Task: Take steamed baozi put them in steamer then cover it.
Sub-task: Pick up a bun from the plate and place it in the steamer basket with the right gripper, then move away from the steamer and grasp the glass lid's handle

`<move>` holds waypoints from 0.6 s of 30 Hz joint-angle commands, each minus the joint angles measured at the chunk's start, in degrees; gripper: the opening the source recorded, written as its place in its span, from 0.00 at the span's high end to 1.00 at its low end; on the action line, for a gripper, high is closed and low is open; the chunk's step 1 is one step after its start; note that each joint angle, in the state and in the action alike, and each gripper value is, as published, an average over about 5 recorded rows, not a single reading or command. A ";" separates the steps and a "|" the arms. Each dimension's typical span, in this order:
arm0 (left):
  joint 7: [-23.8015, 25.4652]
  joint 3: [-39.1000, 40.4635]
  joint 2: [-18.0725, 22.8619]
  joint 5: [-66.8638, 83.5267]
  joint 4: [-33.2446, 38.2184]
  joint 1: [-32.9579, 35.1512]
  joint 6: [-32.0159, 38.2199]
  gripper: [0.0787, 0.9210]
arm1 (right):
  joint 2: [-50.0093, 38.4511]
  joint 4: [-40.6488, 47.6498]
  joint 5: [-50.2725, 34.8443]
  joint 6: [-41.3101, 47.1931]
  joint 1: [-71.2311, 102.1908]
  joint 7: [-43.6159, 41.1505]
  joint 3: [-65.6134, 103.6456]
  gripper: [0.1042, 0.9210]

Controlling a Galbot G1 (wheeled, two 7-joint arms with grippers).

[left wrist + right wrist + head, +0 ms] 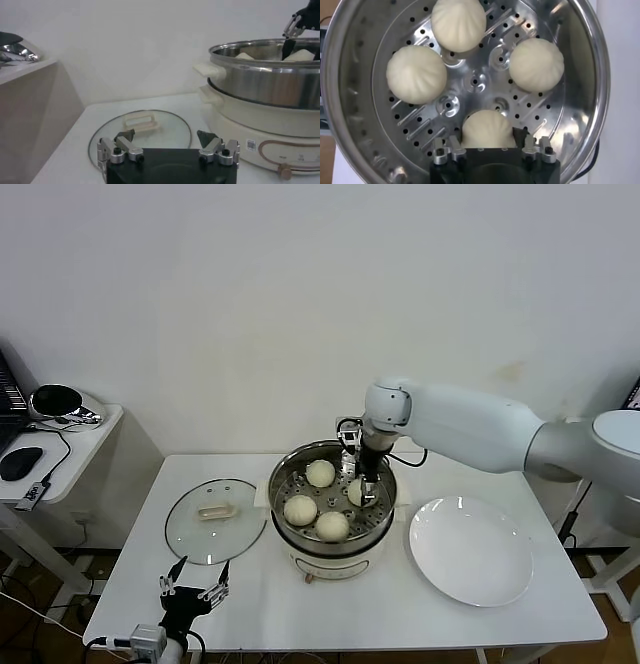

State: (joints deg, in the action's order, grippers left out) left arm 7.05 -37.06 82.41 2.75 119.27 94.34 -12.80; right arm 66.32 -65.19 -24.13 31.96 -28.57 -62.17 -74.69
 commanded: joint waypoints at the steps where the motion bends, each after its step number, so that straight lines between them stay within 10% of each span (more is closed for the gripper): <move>1: 0.24 -0.24 -0.03 0.02 0.81 0.29 -0.16 0.12 | -8.82 -6.98 -1.77 -0.40 -3.02 0.05 4.83 0.13; 18: 1.27 0.12 -1.01 3.50 -2.03 -5.76 -1.55 0.12 | -41.42 -30.86 -26.60 -14.01 37.24 44.59 59.05 0.12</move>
State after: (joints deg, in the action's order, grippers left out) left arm 7.83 -36.98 81.86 4.40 118.39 91.84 -13.59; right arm 43.02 -81.65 -39.44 24.81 -21.68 -41.47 -52.74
